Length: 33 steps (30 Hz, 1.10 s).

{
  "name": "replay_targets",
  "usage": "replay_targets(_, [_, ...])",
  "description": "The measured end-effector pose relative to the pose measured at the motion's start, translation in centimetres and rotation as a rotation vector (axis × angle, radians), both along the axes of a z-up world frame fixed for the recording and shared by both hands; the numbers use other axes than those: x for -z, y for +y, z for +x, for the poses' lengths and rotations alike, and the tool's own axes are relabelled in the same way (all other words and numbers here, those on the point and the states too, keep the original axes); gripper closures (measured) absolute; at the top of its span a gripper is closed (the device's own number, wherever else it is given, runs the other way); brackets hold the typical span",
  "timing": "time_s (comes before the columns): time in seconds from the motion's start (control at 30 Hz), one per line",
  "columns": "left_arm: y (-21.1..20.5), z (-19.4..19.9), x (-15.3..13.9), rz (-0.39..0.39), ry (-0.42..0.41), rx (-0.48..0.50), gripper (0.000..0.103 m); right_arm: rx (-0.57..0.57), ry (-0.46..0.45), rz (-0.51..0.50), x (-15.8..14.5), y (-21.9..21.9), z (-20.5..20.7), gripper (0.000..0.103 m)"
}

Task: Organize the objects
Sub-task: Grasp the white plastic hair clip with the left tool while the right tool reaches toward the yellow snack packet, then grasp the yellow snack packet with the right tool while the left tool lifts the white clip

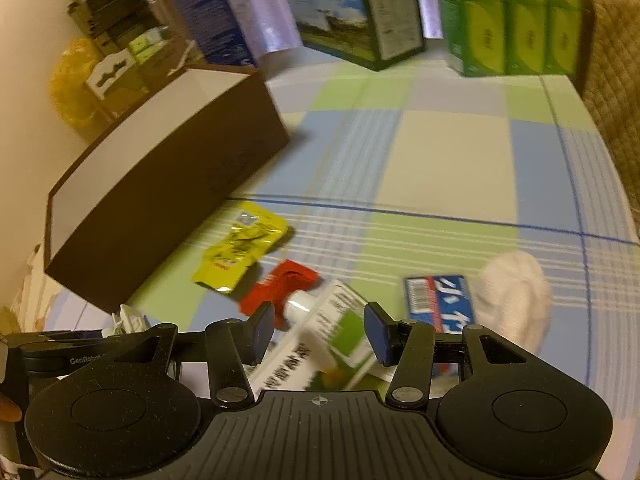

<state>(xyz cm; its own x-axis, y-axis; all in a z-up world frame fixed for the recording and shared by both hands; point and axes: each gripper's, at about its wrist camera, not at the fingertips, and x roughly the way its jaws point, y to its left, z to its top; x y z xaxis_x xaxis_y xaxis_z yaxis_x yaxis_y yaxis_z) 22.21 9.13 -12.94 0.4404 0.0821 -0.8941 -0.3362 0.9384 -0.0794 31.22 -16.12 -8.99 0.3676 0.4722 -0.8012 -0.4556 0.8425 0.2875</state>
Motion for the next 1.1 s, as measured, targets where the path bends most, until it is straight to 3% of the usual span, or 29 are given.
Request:
replay_targets(0.23, [2.0,-2.7,-0.6,0.034,-0.002,-0.054,0.060,-0.094,-0.018,0.065,0.3,3.5,-0.3,0.056])
replay_targets(0.4, [4.6,-4.8,-0.8,0.053,0.001,-0.120,0.060,-0.099,0.038,0.158,1.6,6.0,0.5,0.056])
replay_targets(0.57, [7.8,-6.5,-1.4,0.077,0.001,-0.191,0.060,-0.002,0.147,0.224,3.8,7.5,2.4,0.056])
replay_targets(0.73, [11.1,-7.6,-2.3,0.096,-0.004,-0.241,0.060,0.132,0.277,0.222,6.1,8.0,4.0,0.056])
replay_targets(0.97, [13.7,-7.6,-2.9,0.103,-0.017,-0.239,0.060,0.288,0.382,0.280,8.1,8.7,4.9,0.057])
replay_targets(1.03, [14.4,-7.5,-3.1,0.101,-0.022,-0.227,0.060,0.335,0.379,0.313,8.2,8.6,5.1,0.064])
replay_targets(1.1, [14.9,-7.3,-3.1,0.098,-0.026,-0.212,0.060,0.364,0.382,0.326,8.4,8.7,5.2,0.087])
